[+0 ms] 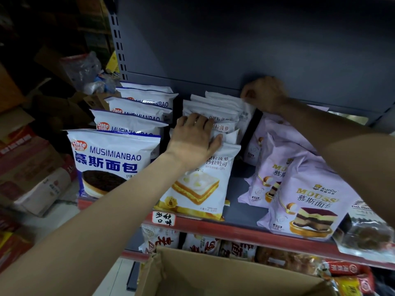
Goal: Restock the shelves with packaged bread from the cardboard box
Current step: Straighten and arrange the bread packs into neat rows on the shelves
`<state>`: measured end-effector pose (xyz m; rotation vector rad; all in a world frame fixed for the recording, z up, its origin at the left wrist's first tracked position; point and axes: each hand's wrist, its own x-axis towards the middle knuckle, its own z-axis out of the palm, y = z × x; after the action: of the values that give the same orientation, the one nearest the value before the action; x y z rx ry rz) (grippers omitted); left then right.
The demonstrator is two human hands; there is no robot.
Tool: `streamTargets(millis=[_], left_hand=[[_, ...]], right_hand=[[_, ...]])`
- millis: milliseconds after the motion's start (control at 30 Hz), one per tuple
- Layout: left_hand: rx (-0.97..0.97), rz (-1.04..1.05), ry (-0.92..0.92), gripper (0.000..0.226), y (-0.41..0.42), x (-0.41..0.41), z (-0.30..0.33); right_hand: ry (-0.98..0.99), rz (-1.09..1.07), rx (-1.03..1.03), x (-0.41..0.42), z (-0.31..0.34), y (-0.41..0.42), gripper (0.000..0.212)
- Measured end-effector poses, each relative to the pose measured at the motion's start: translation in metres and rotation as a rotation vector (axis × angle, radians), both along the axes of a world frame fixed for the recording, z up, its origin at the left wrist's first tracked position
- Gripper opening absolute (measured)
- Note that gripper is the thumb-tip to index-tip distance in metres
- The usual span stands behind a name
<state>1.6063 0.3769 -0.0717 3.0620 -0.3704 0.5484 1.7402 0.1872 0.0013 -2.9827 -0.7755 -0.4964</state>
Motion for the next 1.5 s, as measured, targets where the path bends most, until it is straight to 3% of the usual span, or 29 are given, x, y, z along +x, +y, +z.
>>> streamTargets(millis=[133, 267, 333, 500, 600, 700, 833, 1000, 1100, 1267, 1400, 1500], left_hand=[[0.034, 0.009, 0.024, 0.087, 0.001, 0.002, 0.004], [-0.126, 0.032, 0.058, 0.061, -0.001, 0.016, 0.012], [-0.198, 0.055, 0.068, 0.049, 0.001, 0.026, 0.015], [-0.195, 0.102, 0.275, 0.054, -0.005, 0.044, 0.020], [-0.150, 0.155, 0.242, 0.053, -0.009, 0.044, 0.019], [-0.133, 0.164, 0.180, 0.050, -0.009, 0.041, 0.018], [-0.191, 0.095, 0.049, 0.049, -0.009, 0.034, 0.022], [-0.473, -0.052, -0.278, 0.058, -0.010, -0.021, 0.014], [-0.530, -0.006, -0.215, 0.067, -0.007, -0.062, -0.015], [-0.354, 0.003, 0.042, 0.102, 0.006, -0.081, -0.050], [-0.403, 0.010, 0.092, 0.115, 0.010, -0.069, -0.046], [-0.455, -0.036, 0.100, 0.116, 0.009, -0.063, -0.047]], right_hand=[[0.015, 0.085, 0.215, 0.009, 0.005, 0.016, 0.013], [0.221, 0.109, 0.285, 0.010, -0.002, 0.033, 0.011], [0.236, 0.111, 0.223, 0.012, -0.006, 0.037, 0.009], [0.055, 0.108, -0.049, 0.011, 0.002, 0.038, 0.015], [-0.040, 0.054, -0.171, 0.007, 0.002, 0.042, 0.015], [-0.009, 0.006, -0.209, 0.005, 0.000, 0.048, 0.019], [0.064, -0.079, 0.080, -0.014, 0.004, 0.048, 0.035], [0.164, -0.104, 0.848, -0.067, -0.003, 0.067, 0.042], [0.184, -0.252, 1.153, -0.090, -0.032, 0.081, 0.047], [0.356, -0.382, 0.953, -0.077, -0.053, 0.084, 0.061], [0.462, -0.289, 0.822, -0.059, -0.049, 0.079, 0.074], [0.497, -0.229, 0.863, -0.053, -0.053, 0.074, 0.077]])
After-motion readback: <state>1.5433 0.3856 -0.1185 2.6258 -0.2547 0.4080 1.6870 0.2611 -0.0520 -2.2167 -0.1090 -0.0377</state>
